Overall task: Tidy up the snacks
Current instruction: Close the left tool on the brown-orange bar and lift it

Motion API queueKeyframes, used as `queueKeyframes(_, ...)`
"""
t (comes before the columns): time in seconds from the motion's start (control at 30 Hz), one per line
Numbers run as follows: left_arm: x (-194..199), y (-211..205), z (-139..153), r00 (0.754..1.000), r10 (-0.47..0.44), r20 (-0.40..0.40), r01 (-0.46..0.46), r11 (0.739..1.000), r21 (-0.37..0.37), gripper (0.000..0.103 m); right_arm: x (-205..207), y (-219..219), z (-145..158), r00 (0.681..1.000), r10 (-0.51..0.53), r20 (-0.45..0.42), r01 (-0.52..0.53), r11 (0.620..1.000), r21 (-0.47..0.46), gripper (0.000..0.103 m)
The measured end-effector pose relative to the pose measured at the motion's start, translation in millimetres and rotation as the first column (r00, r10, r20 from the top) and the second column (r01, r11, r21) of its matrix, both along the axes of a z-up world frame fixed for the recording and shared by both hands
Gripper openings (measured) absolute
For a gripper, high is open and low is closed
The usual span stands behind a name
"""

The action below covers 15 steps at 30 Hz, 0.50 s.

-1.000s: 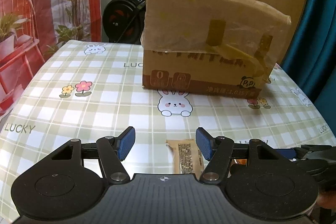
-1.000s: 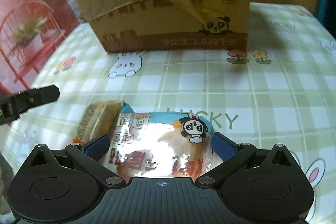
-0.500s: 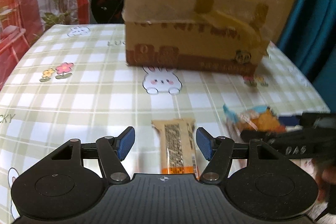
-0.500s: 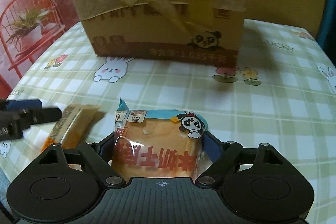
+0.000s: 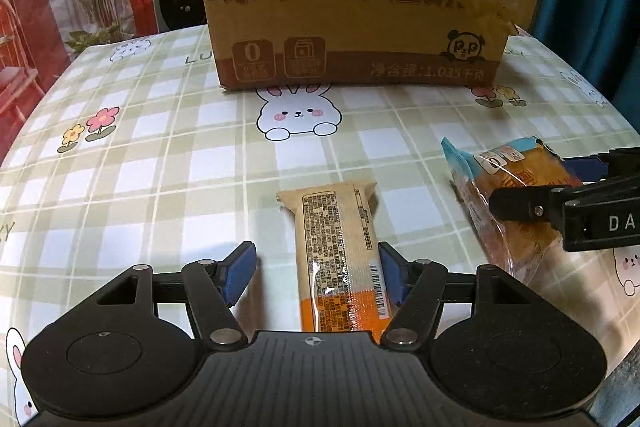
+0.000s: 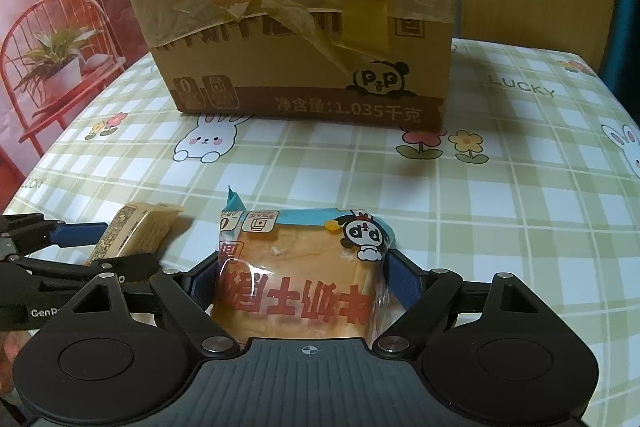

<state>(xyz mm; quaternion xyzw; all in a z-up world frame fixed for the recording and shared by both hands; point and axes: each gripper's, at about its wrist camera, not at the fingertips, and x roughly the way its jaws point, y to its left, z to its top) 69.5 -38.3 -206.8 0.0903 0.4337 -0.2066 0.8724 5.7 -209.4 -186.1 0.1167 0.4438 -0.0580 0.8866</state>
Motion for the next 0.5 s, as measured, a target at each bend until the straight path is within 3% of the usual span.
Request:
queueKeyframes(0.03, -0.6, 0.5, 0.1, 1.000, 0.000, 0.002, 0.000, 1.000, -0.003, 0.065, -0.7, -0.4, 0.0, 1.000, -0.002, 0.001, 0.002, 1.000, 0.001, 0.081)
queueKeyframes(0.07, -1.3, 1.8, 0.2, 1.000, -0.002, 0.007, 0.002, 1.000, -0.010, 0.057, -0.9, -0.3, 0.0, 1.000, -0.003, 0.002, 0.003, 1.000, 0.002, 0.081)
queueKeyframes(0.1, -2.5, 3.2, 0.6, 1.000, -0.004, 0.016, 0.005, 1.000, -0.017, 0.040, -1.0, -0.2, -0.1, 1.000, -0.004, 0.004, 0.004, 1.000, 0.002, 0.081)
queueKeyframes(0.33, 2.3, 13.6, 5.4, 0.999, 0.028, 0.026, -0.026, 0.997, -0.066, 0.038, -3.4, 0.4, -0.1, 1.000, -0.015, 0.025, 0.014, 1.000, 0.009, 0.080)
queueKeyframes(0.5, 11.1, 21.5, 26.7, 0.996, 0.068, 0.062, -0.060, 0.990, -0.129, 0.038, -8.6, -3.7, 7.4, 0.997, -0.031, 0.074, 0.030, 0.999, 0.018, 0.078)
